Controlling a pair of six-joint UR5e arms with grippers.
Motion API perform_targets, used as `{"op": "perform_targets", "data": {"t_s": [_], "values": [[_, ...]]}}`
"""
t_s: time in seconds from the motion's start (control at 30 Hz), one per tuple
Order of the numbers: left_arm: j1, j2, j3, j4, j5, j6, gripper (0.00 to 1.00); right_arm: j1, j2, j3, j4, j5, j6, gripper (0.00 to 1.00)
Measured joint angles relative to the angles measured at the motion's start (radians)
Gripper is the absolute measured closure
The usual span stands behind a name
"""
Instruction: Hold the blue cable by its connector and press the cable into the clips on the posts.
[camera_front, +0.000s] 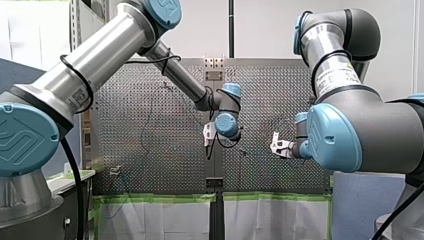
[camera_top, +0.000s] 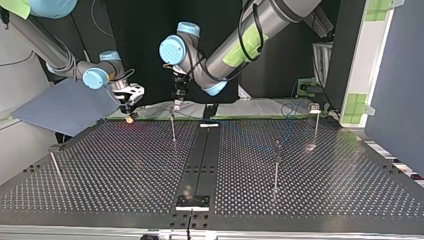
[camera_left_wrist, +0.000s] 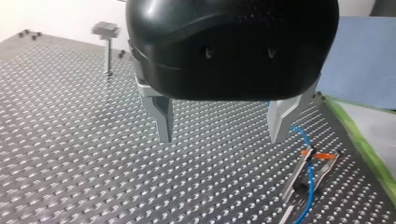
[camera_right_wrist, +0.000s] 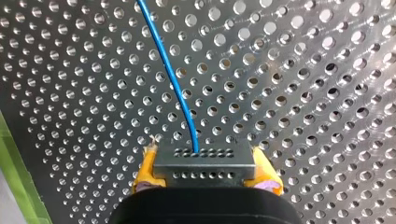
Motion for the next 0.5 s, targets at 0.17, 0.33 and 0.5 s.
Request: {"op": "perform_targets", "data": {"t_s": [0.17,0.33,0.5], "values": [[0.009,0.041,-0.041,0.004,-0.006,-0.025,0.00,-0.003,0.000,0.000,0.000,0.000,0.001,1.00],[0.006,0.088,-0.088,0.000,-0.040,-0.032,0.00,-0.003,0.000,0.000,0.000,0.001,0.003,1.00],[0.001,0.136,-0.136,-0.017,-0.060,-0.035,0.00,-0.004,0.000,0.000,0.002,0.002,0.004,1.00]]}}
